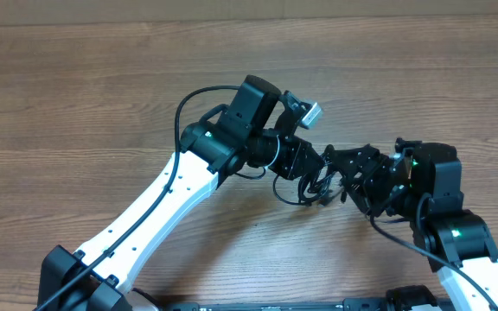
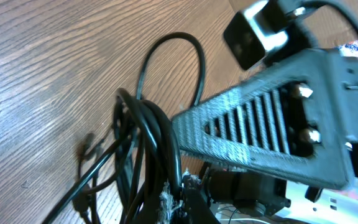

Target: Untangle cables

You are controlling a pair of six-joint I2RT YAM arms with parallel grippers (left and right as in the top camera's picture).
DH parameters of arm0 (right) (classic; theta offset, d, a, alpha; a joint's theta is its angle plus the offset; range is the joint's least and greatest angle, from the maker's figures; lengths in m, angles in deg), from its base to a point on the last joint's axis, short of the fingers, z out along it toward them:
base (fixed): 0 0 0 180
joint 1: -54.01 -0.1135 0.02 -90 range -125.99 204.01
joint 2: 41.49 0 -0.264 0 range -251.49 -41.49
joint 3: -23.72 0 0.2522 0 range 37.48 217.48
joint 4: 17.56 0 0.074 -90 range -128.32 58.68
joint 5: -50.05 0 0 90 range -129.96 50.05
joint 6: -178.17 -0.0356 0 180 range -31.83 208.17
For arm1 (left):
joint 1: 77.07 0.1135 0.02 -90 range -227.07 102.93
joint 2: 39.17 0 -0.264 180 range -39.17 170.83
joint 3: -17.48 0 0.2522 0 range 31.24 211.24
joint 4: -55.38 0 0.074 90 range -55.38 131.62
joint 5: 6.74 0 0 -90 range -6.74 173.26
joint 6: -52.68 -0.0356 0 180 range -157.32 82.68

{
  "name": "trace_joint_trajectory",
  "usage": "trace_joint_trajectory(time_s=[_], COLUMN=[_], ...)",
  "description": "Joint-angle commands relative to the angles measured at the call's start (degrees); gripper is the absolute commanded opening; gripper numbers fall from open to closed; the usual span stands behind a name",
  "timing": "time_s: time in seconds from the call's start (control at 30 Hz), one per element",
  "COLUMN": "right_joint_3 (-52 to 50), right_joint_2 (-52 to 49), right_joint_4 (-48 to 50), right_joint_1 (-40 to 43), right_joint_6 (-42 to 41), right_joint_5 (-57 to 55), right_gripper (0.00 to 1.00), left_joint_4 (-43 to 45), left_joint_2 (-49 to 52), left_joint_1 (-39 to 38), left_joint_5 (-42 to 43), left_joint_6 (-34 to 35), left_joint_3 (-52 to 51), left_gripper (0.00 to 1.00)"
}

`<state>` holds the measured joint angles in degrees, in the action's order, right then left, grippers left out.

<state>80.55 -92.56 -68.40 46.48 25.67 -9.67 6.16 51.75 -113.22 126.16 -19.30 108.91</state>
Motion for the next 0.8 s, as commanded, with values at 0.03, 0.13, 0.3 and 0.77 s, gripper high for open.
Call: trace_joint_trajectory(time_s=[0.03, 0.13, 0.3, 0.77], right_joint_3=[1.53, 1.53, 1.53, 1.53], right_joint_2=[-1.55, -2.21, -3.69, -4.46], right_joint_4=[0.26, 0.37, 1.22, 2.29], right_joint_1=[0.20, 0.20, 0.22, 0.22], right_joint_6=[-10.40, -12.39, -18.69, -18.84], right_joint_5=[2.71, 3.28, 2.69, -7.37], right_gripper=[0.69, 0.65, 0.58, 0.09], left_joint_4=[0.70, 1.25, 3.04, 2.93], left_joint_2=[-0.81, -0.83, -0.83, -0.83], left_joint_1=[0.11, 0.11, 1.03, 4.37], left_joint_5=[2.14, 2.21, 7.63, 11.43], left_joint_6=[0.44, 0.46, 0.48, 1.27], left_joint_3=[1.25, 1.25, 1.27, 1.27], left_gripper=[0.04, 0.04, 0.04, 0.04])
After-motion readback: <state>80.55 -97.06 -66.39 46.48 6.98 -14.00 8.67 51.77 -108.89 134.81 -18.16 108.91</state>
